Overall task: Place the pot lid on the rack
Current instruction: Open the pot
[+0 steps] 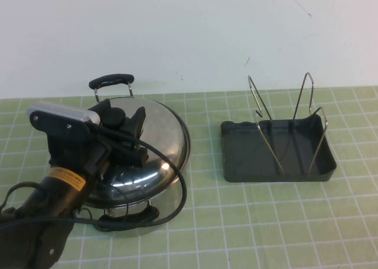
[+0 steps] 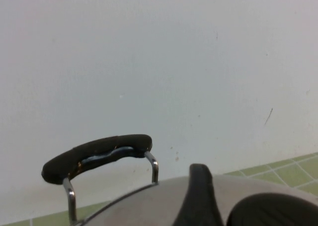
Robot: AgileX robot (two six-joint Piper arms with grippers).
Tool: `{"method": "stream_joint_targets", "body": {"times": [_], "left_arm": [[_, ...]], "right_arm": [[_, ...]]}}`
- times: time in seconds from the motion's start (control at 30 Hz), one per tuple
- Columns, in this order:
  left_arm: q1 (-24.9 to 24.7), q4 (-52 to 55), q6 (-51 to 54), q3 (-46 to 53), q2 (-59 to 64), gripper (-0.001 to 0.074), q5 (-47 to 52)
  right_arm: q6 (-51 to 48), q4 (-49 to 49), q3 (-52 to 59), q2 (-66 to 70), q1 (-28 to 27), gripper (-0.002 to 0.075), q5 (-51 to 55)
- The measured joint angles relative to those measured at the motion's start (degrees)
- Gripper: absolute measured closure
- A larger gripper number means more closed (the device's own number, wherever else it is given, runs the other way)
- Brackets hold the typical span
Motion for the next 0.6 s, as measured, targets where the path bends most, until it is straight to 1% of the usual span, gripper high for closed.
{"method": "stream_joint_targets", "body": {"times": [0.13,0.2,0.23,0.4,0.53,0.6], "left_arm": [[0.0,0.13,-0.09,-1.98,0.46,0.0307,0.9],[0.0,0.13,-0.09,-2.45,0.46,0.038,1.21],[0.0,-0.08,-0.09,-2.58,0.46,0.0428,1.21],[0.0,0.15,-0.09,-2.58,0.59,0.0425,0.71],[0.0,4.65,-1.53,-2.58,-1.24,0.0425,0.93],[0.0,8.23,-3.62,-2.58,-4.44,0.0425,1.21]], "right_arm": [[-1.86,0.0,0.0,0.0,0.0,0.0727,0.0],[-2.38,0.0,0.0,0.0,0.0,0.0727,0.0],[-2.51,0.0,0.0,0.0,0.0,0.0727,0.0],[-2.64,0.0,0.0,0.0,0.0,0.0727,0.0],[-2.68,0.56,0.0,0.0,0.0,0.0727,0.0],[-1.45,3.08,0.0,0.0,0.0,0.0727,0.0]]}}
